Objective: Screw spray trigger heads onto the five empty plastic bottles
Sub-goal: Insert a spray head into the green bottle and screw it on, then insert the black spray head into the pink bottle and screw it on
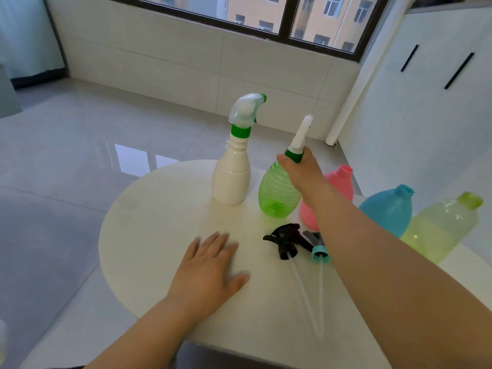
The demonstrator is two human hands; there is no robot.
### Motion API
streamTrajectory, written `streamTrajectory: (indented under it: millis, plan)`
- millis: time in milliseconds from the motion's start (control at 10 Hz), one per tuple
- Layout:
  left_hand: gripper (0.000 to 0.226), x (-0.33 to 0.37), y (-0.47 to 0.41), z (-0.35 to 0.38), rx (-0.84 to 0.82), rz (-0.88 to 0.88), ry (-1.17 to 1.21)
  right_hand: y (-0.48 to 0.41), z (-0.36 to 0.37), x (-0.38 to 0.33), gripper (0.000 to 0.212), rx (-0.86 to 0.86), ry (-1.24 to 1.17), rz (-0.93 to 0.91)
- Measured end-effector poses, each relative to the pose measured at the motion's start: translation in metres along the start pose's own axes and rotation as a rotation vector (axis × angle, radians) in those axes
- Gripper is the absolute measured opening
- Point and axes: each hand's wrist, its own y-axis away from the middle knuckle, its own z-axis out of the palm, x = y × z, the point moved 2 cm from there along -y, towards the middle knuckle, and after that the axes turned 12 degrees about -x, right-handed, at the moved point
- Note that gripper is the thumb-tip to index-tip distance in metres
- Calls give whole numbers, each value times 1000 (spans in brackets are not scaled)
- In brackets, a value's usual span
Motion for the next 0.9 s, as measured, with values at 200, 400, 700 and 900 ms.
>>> streamTrajectory:
  millis: [200, 400, 700, 900]
  plan:
    - [64, 1, -1, 0, -6, 0, -21, -11, 1, 13, 20, -29, -24, 13]
    - [64, 2, -2, 0, -17, -6, -35, -17, 7, 18, 22, -61, 34, 7]
    - [64, 3, -1, -1, -21, -6, -47, -5, -1, 21, 55, -86, 40, 55]
    - [64, 3, 0, -1, -18, -2, -33, 20, -14, 22, 64, -76, -2, 78]
